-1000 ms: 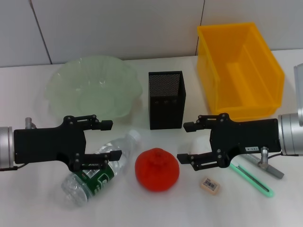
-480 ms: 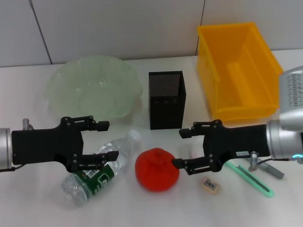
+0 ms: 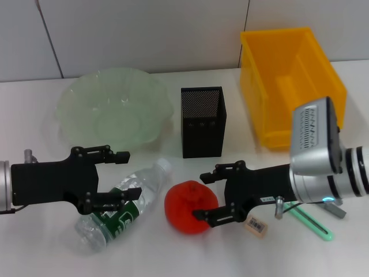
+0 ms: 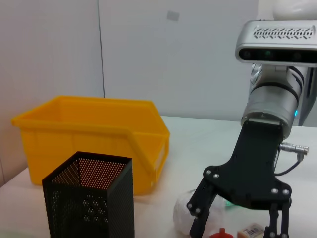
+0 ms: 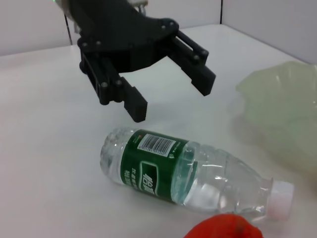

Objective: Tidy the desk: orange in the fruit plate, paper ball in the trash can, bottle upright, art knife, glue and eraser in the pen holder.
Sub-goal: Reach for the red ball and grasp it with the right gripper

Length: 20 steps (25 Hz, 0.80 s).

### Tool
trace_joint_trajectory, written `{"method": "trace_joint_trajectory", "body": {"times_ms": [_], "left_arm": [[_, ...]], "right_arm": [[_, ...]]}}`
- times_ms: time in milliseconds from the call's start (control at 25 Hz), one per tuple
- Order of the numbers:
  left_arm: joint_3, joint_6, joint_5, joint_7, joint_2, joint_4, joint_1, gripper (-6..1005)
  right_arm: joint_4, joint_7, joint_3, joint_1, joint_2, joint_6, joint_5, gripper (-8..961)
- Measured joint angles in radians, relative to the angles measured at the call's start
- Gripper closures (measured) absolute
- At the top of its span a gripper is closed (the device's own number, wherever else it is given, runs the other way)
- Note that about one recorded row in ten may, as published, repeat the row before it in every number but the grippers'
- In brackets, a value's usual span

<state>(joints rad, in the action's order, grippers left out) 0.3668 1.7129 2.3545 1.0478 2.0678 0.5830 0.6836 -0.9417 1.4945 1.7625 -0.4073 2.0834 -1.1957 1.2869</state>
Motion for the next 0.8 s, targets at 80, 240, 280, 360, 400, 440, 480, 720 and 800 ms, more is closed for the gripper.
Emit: {"method": "trace_joint_trajectory", "body": {"times_ms": [80,240,280,360,400,440,480,720,800], "left_arm": [[0.0,0.001,0.0,0.0,0.0,0.0,-0.001,232],[0.0,0.004,0.0,0.0,0.0,0.0,-0.005,232],[0.0,0.004,0.0,0.0,0.0,0.0,-0.006,232],[0.0,0.004,0.0,0.0,0.0,0.0,-0.008,233],[0.0,0.003,0.0,0.0,0.0,0.0,-0.009,233],[0.0,0.003,0.0,0.0,0.0,0.0,-0.009,233],[0.0,0.002,0.0,0.0,0.0,0.0,-0.01,233],[0.0,0.001,0.0,0.0,0.0,0.0,-0.01,233],[0.0,0.001,0.0,0.0,0.0,0.0,-0.01,233]], "right_arm": [[0.003,0.0,-0.005,-0.003,0.0,0.007,0.0,148],[0.005,0.001,-0.013,-0.006,0.003,0.038,0.007,148],[0.005,0.001,-0.013,-0.006,0.003,0.038,0.007,149],[0.004,0.005,-0.014,-0.004,0.003,0.05,0.01,149],[0.003,0.005,-0.015,0.0,0.004,0.058,0.011,149],[0.003,0.005,-0.015,0.0,0.004,0.058,0.011,182],[0.002,0.005,-0.015,0.001,0.004,0.06,0.011,215],[0.005,0.006,-0.019,0.002,0.004,0.063,0.012,385],[0.001,0.005,-0.024,0.005,0.004,0.063,0.012,433]]}}
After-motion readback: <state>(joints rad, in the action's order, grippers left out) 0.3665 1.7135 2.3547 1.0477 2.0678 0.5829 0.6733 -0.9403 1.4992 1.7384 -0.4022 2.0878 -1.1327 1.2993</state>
